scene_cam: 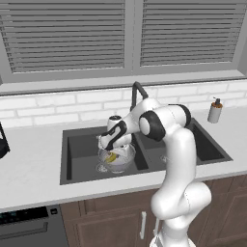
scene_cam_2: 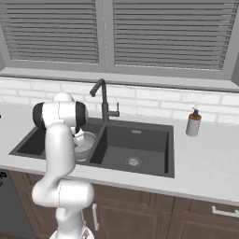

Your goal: Put the colander in the sink, put the banana in the colander, and turn on the sink faucet and pour water over the colander.

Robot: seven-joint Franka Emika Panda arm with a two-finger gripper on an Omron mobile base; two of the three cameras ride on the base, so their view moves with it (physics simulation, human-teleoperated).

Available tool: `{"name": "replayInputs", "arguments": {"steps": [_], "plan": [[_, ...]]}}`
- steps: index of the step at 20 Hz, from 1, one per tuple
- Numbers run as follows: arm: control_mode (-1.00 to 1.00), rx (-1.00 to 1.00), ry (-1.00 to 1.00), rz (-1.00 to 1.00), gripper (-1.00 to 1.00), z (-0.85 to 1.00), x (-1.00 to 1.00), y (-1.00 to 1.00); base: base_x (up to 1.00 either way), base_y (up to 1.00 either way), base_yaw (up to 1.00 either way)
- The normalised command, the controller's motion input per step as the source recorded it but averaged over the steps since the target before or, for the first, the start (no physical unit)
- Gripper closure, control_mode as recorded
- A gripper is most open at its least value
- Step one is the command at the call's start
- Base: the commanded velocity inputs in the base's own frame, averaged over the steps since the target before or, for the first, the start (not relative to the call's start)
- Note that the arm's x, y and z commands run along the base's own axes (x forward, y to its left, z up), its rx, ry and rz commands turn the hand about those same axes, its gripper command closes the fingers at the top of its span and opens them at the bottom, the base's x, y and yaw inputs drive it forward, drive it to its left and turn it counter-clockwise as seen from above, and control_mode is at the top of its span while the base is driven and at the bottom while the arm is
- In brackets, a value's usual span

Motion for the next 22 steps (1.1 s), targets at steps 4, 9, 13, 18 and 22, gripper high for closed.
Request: {"name": "replayInputs", "arguments": {"steps": [4, 9, 13, 18, 22], "plan": [[-1.00, 0.00, 0.00, 0.00, -1.00, 0.00, 0.00, 0.00, 0.00, 0.00, 0.00], [-1.00, 0.00, 0.00, 0.00, -1.00, 0.00, 0.00, 0.00, 0.00, 0.00, 0.00], [-1.00, 0.00, -0.05, 0.00, -1.00, 0.16, -0.03, -0.06, 0.00, 0.00, 0.00], [-1.00, 0.00, -0.05, 0.00, -1.00, 0.50, -0.12, -0.09, 0.00, 0.00, 0.00], [-1.00, 0.00, -0.10, 0.00, -1.00, 0.56, -0.26, -0.25, 0.00, 0.00, 0.00]]}}
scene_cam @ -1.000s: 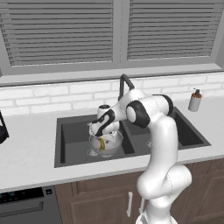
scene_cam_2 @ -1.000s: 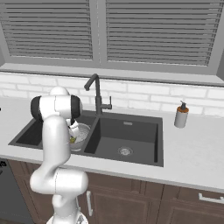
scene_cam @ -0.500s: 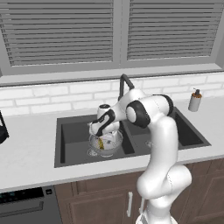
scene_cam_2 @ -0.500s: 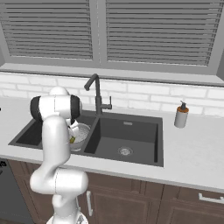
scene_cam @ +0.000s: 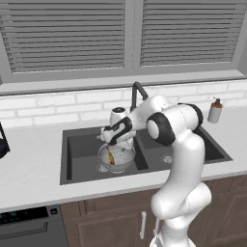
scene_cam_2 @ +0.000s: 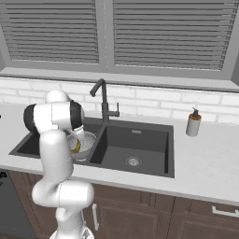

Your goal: Put the colander in the sink, put the banana in the colander, and turn on the sink faucet and pour water over the colander.

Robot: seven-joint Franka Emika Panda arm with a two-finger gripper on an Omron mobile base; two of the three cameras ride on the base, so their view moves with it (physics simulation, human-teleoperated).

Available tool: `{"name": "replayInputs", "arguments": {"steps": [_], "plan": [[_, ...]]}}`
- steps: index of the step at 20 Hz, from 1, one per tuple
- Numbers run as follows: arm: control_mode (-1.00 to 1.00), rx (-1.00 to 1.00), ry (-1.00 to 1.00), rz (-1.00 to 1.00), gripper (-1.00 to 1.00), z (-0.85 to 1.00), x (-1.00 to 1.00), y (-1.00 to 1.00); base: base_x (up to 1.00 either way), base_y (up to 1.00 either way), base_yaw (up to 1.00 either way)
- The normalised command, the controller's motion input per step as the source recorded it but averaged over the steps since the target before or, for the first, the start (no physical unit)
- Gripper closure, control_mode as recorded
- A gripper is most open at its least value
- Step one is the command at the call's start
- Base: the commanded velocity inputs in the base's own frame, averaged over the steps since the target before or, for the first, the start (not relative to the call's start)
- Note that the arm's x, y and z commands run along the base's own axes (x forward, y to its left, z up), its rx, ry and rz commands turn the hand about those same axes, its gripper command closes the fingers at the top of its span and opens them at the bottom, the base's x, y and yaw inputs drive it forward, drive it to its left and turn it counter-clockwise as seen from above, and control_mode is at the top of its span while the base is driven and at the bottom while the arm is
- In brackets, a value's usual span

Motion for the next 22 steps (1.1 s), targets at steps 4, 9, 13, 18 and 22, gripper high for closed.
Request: {"name": "replayInputs", "arguments": {"steps": [4, 9, 13, 18, 22], "plan": [[-1.00, 0.00, -0.07, 0.00, -1.00, 0.59, -0.45, -0.25, 0.00, 0.00, 0.00], [-1.00, 0.00, -0.06, 0.00, -1.00, 0.68, -0.56, -0.21, 0.00, 0.00, 0.00], [-1.00, 0.00, 0.00, 0.00, -1.00, 0.91, -0.39, -0.13, 0.00, 0.00, 0.00], [-1.00, 0.00, 0.00, 0.00, -1.00, 0.98, -0.40, -0.10, 0.00, 0.00, 0.00], [-1.00, 0.00, 0.00, 0.00, -1.00, 0.96, -0.40, -0.10, 0.00, 0.00, 0.00]]}}
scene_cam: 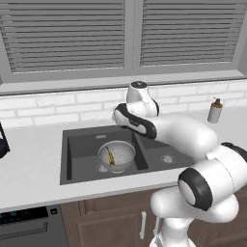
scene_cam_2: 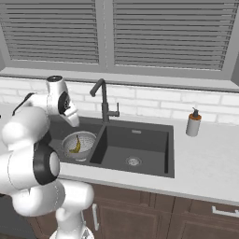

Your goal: Put the colander in the sink, put the banana in the colander, and turn on the sink faucet and pour water over the colander.

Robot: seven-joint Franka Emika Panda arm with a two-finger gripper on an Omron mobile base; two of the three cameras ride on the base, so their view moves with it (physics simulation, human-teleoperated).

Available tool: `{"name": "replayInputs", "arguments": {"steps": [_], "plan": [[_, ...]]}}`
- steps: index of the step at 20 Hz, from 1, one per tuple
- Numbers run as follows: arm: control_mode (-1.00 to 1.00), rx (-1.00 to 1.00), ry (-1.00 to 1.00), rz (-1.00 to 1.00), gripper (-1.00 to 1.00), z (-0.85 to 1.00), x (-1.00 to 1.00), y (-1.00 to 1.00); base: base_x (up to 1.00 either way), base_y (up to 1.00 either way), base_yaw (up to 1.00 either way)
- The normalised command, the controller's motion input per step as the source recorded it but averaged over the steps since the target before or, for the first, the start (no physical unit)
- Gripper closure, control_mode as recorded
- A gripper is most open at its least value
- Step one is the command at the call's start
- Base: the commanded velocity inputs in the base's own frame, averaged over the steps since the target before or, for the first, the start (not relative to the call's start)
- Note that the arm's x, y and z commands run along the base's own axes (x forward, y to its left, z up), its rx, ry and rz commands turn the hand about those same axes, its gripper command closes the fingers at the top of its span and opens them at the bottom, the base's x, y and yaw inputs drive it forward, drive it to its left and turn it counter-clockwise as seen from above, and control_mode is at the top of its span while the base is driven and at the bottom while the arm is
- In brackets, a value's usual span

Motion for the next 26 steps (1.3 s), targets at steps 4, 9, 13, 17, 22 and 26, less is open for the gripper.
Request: {"name": "replayInputs", "arguments": {"steps": [4, 9, 13, 17, 22, 26], "plan": [[-1.00, -0.06, 0.00, 0.00, -1.00, 0.68, -0.41, -0.15, 0.00, 0.00, 0.00], [-1.00, -0.02, 0.00, 0.00, -1.00, 0.81, -0.31, -0.27, 0.00, 0.00, 0.00], [-1.00, 0.00, 0.07, 0.00, -1.00, 0.81, -0.07, -0.33, 0.00, 0.00, 0.00], [-1.00, 0.00, 0.05, 0.00, -1.00, 0.63, 0.00, -0.34, 0.00, 0.00, 0.00], [-1.00, 0.00, 0.01, 0.00, -1.00, 0.45, 0.14, -0.32, 0.00, 0.00, 0.00], [-1.00, 0.00, 0.00, 0.04, -1.00, 0.16, 0.33, -0.27, 0.00, 0.00, 0.00]]}}
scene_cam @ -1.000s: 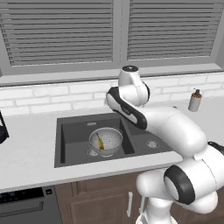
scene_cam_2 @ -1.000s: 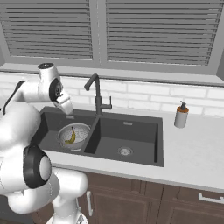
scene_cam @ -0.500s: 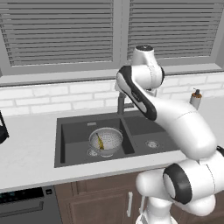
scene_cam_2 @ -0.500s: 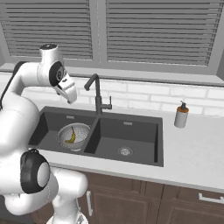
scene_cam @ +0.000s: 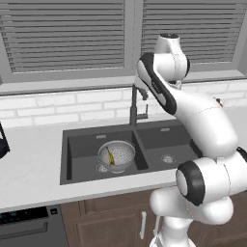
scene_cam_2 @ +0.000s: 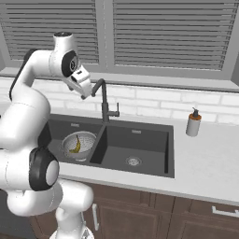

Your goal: Put the colander in the sink, put the banana in the colander, and turn on the sink faucet and pour water over the colander.

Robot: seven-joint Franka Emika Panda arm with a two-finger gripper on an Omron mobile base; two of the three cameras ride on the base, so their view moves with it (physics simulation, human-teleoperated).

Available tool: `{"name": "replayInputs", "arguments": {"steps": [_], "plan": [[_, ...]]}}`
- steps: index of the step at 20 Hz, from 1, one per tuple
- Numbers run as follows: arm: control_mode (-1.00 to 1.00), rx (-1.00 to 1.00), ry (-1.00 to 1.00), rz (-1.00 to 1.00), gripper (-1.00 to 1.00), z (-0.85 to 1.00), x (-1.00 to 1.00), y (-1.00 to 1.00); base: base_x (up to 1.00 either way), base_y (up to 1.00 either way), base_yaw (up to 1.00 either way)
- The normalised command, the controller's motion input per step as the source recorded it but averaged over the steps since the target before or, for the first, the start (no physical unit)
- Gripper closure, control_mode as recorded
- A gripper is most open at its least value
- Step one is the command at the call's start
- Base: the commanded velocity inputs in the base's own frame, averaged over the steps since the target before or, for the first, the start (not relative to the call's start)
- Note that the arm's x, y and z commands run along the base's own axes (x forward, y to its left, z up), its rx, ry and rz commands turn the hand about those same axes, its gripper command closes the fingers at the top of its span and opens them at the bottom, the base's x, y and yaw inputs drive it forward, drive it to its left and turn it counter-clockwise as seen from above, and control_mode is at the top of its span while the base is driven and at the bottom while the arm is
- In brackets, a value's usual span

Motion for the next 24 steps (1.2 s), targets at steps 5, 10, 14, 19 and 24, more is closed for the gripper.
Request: {"name": "replayInputs", "arguments": {"steps": [5, 10, 14, 19, 24], "plan": [[-1.00, 0.00, 0.00, 0.13, -1.00, -0.05, 0.53, -0.16, 0.00, 0.00, 0.00], [-1.00, 0.00, 0.00, 0.18, -1.00, -0.31, 0.61, -0.04, 0.00, 0.00, 0.00], [-1.00, 0.00, 0.00, 0.18, -1.00, -0.43, 0.53, 0.00, 0.00, 0.00, 0.00], [-1.00, -0.01, 0.00, 0.12, -1.00, -0.13, 0.39, -0.02, 0.00, 0.00, 0.00], [-1.00, -0.04, 0.00, 0.03, -1.00, 0.00, 0.18, -0.04, 0.00, 0.00, 0.00]]}}
